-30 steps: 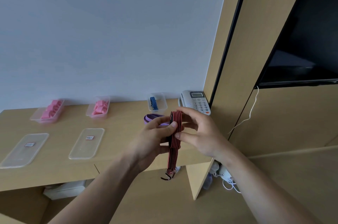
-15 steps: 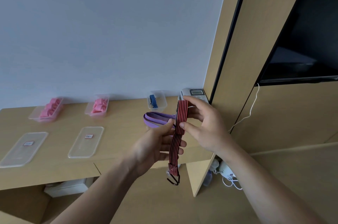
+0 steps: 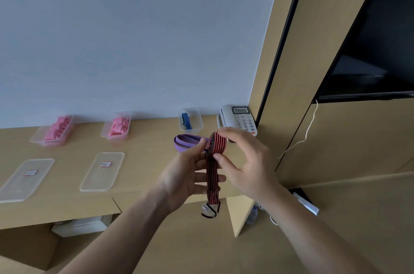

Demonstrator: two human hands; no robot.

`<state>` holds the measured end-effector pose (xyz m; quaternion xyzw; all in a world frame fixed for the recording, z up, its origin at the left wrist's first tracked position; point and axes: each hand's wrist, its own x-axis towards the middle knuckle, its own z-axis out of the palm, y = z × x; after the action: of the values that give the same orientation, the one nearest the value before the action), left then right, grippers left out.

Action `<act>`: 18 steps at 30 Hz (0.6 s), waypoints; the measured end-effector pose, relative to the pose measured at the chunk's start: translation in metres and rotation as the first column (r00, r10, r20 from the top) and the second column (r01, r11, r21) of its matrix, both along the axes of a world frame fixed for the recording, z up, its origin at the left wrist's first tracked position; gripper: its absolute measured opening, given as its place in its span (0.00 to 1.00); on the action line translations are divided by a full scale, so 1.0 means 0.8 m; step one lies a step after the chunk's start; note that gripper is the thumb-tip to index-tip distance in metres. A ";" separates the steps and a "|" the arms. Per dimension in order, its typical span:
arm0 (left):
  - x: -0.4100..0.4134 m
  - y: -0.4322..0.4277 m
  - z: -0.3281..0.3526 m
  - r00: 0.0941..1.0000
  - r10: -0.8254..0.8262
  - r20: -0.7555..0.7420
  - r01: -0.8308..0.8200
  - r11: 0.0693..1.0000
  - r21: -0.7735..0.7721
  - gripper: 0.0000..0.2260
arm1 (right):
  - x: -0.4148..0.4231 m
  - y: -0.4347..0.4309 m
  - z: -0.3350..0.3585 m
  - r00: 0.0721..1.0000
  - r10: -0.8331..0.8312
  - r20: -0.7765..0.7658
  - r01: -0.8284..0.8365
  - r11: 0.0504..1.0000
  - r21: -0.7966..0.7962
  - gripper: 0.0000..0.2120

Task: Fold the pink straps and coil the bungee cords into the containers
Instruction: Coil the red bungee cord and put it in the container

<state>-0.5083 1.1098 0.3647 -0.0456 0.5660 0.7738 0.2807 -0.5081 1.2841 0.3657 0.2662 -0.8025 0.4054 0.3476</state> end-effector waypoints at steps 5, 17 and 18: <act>-0.006 -0.001 0.000 0.998 0.069 0.006 -0.070 0.996 0.053 0.20 | 0.011 0.002 -0.001 1.000 0.019 -0.013 -0.019 1.000 0.008 0.12; -0.024 -0.010 0.004 0.981 0.082 -0.178 -0.073 0.996 0.057 0.09 | 0.017 0.005 -0.016 0.994 0.104 0.016 -0.105 0.993 0.053 0.06; -0.024 -0.010 0.004 0.980 0.079 -0.183 -0.070 0.996 0.056 0.09 | 0.015 0.005 -0.013 0.994 0.105 0.032 -0.106 0.994 0.027 0.06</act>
<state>-0.5274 1.1017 0.3675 0.0121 0.5684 0.7983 0.1987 -0.4962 1.2882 0.3553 0.3071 -0.7983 0.4156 0.3093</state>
